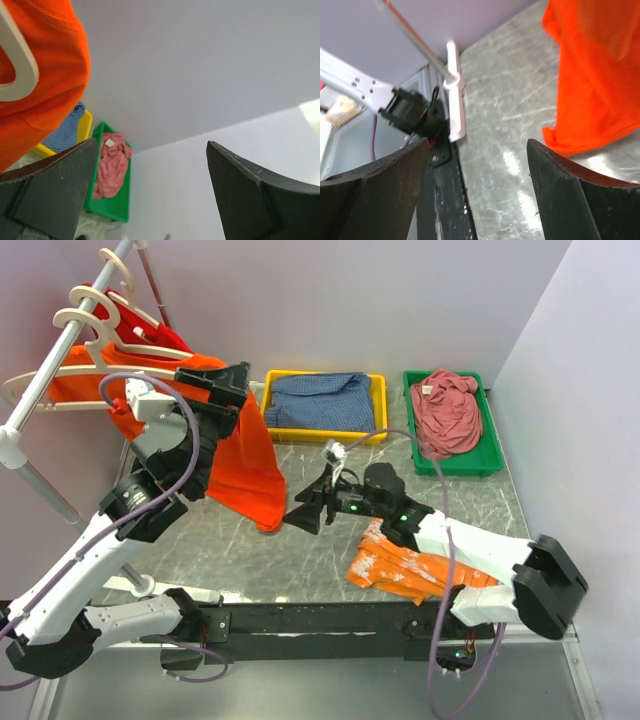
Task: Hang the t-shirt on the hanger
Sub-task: Reset both arms
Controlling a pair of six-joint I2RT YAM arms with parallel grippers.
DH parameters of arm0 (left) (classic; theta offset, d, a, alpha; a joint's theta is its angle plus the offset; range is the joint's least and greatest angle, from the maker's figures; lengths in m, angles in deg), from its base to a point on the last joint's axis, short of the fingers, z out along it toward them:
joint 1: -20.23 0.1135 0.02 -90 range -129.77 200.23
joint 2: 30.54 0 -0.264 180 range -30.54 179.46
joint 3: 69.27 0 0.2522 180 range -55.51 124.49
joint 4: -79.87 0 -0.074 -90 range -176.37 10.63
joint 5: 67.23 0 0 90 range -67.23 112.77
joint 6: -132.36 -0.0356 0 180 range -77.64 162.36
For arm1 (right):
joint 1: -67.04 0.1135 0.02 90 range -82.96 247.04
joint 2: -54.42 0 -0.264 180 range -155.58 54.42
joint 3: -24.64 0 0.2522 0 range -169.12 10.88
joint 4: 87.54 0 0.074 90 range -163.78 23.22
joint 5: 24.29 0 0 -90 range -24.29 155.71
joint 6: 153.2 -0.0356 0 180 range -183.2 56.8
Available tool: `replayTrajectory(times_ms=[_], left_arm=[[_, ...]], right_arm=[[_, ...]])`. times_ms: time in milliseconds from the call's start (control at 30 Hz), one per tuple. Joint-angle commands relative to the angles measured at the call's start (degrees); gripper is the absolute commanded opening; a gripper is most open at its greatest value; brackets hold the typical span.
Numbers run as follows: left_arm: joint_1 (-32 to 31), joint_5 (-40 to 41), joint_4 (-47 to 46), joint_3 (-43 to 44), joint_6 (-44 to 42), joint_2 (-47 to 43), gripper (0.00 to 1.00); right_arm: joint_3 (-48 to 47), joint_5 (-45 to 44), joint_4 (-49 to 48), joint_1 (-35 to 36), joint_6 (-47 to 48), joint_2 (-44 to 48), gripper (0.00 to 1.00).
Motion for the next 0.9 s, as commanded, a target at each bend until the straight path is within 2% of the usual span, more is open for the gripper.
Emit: replayTrajectory(times_ms=[0,100,133,200,233,367,400,600,733,867], left_arm=[[-1.7,-8.1,-3.4,-0.7,-10.1,-0.4,0.96],[-3.7,-13.1,-4.8,-0.8,-15.7,1.9,0.96],[-4.4,-13.8,-4.5,-0.7,-17.1,2.7,0.97],[-6.4,-14.7,-4.0,-1.1,-20.2,4.8,0.97],[-6.8,-15.1,-3.6,-1.7,-21.4,5.4,0.96],[-7.5,-18.3,-6.4,-7.7,-23.6,8.1,0.96],[-7.5,-19.7,-7.5,-11.1,-24.1,8.6,0.97],[-10.1,-17.2,-6.9,-16.5,-24.7,17.0,0.96],[-11.0,-19.3,-9.0,-19.2,-26.4,21.8,0.96],[-11.3,-19.8,-10.8,-20.6,-27.7,24.2,0.96]], right_arm=[[2.3,-9.1,2.1,-0.4,1.2,8.7,0.87],[4.6,-22.4,5.4,-0.4,0.5,14.2,0.88],[5.3,-29.5,6.4,-0.3,0.1,15.7,0.88],[7.0,-37.3,9.6,-0.4,-0.4,19.6,0.88],[7.3,-44.8,10.9,-0.4,-1.7,20.9,0.89],[9.5,-57.3,16.4,-0.6,-4.8,25.3,0.90],[10.4,-59.4,17.8,-0.6,-5.2,25.8,0.90],[13.4,-68.6,18.8,-0.6,-6.1,27.8,0.91],[13.8,-70.9,19.8,-0.6,-9.5,27.9,0.92],[12.6,-73.0,25.3,-0.7,-12.5,26.4,0.97]])
